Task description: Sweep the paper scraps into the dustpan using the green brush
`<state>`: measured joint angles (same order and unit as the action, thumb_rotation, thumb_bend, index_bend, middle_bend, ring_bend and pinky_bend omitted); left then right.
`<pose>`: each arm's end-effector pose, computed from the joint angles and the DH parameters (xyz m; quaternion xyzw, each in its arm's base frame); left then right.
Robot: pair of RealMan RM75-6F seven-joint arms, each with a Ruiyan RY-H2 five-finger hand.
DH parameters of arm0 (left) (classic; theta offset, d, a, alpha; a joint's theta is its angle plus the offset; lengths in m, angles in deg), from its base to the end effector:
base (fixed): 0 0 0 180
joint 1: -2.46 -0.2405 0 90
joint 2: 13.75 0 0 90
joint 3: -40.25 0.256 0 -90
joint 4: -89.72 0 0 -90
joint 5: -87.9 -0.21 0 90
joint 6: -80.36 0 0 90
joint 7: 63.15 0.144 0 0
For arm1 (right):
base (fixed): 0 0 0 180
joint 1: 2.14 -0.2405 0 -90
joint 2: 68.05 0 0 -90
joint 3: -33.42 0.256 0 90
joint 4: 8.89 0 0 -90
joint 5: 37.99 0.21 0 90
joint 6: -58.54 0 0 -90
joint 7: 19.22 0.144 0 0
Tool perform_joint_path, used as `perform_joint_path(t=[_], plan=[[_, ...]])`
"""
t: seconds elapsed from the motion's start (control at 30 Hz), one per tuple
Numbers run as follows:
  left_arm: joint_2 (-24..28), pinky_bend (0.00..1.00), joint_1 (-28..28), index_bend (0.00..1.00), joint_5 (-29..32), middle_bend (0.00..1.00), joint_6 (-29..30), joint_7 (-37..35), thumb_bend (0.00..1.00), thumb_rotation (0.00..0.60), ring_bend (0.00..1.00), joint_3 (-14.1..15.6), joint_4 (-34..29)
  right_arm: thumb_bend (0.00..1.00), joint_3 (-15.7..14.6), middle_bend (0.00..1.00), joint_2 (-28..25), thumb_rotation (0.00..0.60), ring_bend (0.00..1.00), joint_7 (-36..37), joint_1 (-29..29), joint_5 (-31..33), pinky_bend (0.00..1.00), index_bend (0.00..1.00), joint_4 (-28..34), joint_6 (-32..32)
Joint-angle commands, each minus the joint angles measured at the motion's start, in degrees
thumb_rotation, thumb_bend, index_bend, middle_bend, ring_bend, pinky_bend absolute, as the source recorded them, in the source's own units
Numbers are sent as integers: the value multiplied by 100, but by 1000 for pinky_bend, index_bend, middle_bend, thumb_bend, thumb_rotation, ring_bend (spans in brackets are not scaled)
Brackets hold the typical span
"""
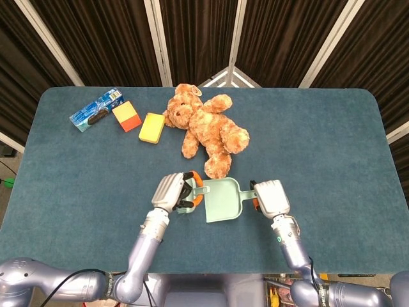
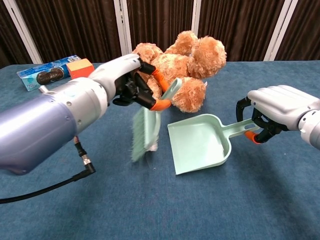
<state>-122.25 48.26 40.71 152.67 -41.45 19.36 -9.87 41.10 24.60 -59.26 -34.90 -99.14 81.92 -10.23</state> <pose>-0.0198 0.2911 -0.0579 -0.5623 -0.5826 -0.5028 0.3026 -0.1747 -0.2928 -0.0189 0.7212 -0.3435 0.3143 0.5129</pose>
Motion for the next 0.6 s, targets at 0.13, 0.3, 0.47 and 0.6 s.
perform_joint_path(t=[0.13,0.3,0.47,0.6], plan=[[-239,1000,42,844,-257,1000,-146,-432,658,600,1000,-86,86,508,22,900,4,600,897,-55,7,35,921,651,49,-49],[-229,1000,-51,844,-413,1000,-268,-737,658,600,1000,-14,-52,509,3,900,-17,600,897,-64,10,31,922,650,69,-41],[75,1000,-199,844,-584,1000,-288,-771,659,600,1000,113,-321,509,35,900,-2,600,897,-87,-20,58,922,650,25,-18],[470,1000,-336,844,-666,1000,-361,-865,658,600,1000,111,-556,509,64,899,34,600,897,-127,-45,117,922,650,-7,-5]])
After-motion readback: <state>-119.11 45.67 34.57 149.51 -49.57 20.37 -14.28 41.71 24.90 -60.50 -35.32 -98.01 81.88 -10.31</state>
